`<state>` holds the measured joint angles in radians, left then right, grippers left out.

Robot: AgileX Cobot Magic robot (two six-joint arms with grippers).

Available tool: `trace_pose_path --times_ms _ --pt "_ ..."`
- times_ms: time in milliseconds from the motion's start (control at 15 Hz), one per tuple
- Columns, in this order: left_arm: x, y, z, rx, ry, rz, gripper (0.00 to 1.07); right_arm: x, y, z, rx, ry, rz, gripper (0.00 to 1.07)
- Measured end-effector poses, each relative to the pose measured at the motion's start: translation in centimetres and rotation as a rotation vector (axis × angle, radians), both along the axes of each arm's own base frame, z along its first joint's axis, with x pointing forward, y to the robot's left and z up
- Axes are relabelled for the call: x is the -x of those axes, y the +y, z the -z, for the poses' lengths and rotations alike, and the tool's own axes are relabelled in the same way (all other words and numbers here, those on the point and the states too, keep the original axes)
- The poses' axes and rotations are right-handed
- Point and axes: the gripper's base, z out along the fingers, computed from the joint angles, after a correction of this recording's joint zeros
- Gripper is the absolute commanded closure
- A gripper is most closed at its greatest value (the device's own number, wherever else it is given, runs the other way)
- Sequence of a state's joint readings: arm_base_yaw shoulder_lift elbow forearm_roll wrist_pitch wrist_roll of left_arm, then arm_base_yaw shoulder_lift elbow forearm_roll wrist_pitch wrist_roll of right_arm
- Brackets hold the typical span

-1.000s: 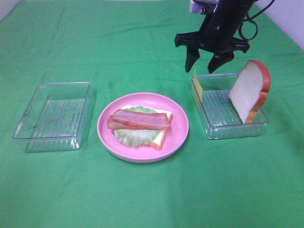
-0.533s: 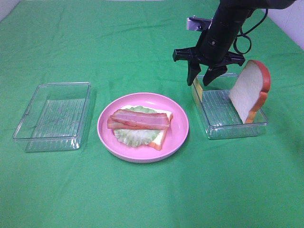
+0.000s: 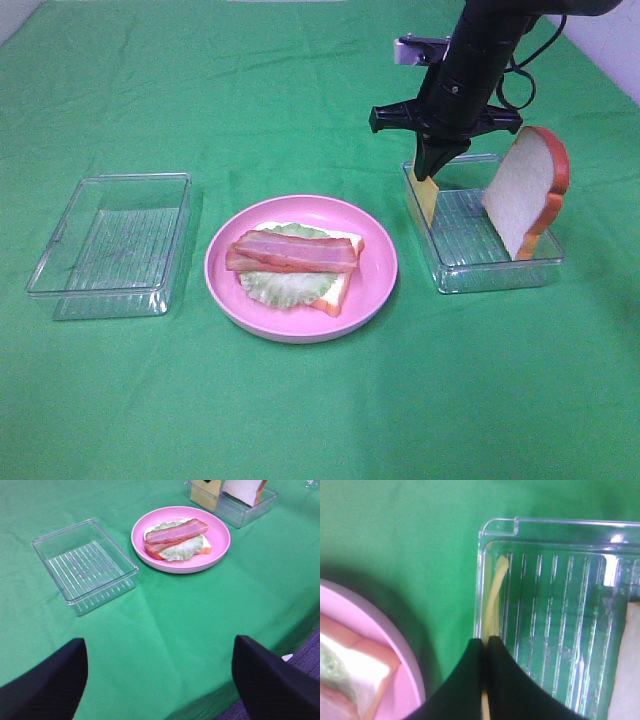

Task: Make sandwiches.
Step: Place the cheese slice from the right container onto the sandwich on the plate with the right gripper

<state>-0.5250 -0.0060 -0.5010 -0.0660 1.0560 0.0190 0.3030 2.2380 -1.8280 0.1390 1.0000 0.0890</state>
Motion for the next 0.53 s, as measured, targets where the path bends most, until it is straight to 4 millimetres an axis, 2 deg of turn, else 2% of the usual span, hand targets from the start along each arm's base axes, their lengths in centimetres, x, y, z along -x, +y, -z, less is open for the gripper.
trace_pose_path --times_ms 133,333,400,467,533 --pt "0.0 0.0 0.0 0.0 0.0 0.0 0.31 0.4 -0.2 -2.0 0.0 -0.027 -0.016 1.07" --pt "0.0 0.0 0.0 0.0 0.0 0.0 0.31 1.4 -0.2 -6.2 -0.052 -0.097 -0.037 1.07" --pt "0.0 0.0 0.0 0.0 0.0 0.0 0.31 1.7 -0.1 -6.8 -0.066 -0.1 -0.049 1.07" --pt "0.0 0.0 0.0 0.0 0.0 0.0 0.31 2.1 0.1 -7.8 -0.106 -0.103 -0.075 1.07" --pt "0.0 0.0 0.0 0.0 0.0 0.0 0.31 3.0 1.1 -9.0 -0.227 -0.079 -0.133 1.07"
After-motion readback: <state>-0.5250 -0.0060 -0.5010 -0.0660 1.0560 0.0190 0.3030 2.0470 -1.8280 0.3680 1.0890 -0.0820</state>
